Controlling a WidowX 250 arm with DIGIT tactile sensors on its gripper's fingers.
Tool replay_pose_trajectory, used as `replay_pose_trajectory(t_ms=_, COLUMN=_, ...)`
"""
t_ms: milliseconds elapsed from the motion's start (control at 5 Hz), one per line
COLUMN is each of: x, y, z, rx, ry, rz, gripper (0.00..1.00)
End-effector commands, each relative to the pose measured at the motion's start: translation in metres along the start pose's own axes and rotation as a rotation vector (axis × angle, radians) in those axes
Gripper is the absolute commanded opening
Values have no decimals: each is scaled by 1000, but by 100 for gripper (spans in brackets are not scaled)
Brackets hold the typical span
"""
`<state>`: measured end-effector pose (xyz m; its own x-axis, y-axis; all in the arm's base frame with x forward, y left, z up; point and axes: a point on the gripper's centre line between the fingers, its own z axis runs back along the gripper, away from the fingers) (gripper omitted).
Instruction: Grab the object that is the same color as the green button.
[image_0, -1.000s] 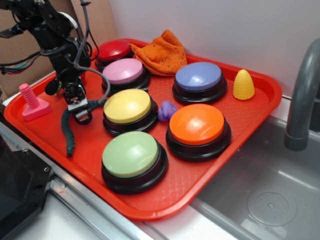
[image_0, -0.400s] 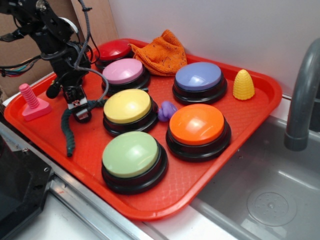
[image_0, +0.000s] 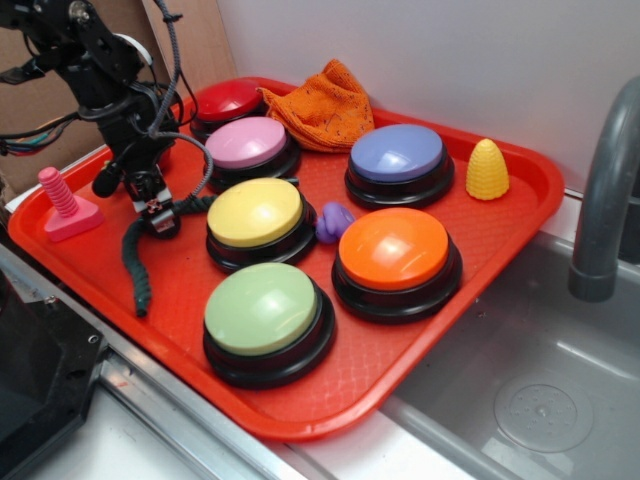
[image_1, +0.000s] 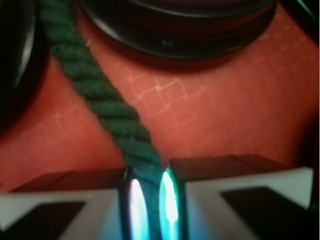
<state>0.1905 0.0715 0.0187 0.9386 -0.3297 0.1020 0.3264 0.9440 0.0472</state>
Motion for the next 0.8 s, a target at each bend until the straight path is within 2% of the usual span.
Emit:
replay_pose_trajectory(t_ms=0, x=14, y=-3, z=45, rx=108, ry=45, rz=172, gripper=0)
replay_pose_trajectory(t_ms=200, x=24, y=-10, z=88, rx=203, ry=56, rz=325, gripper=0)
replay_pose_trajectory(t_ms=400, x=36, y=-29, z=139, rx=177, ry=-19, rz=432, gripper=0)
replay_pose_trajectory(t_ms=600, x=44, y=-42, z=192, rx=102, ry=-97, rz=478, gripper=0)
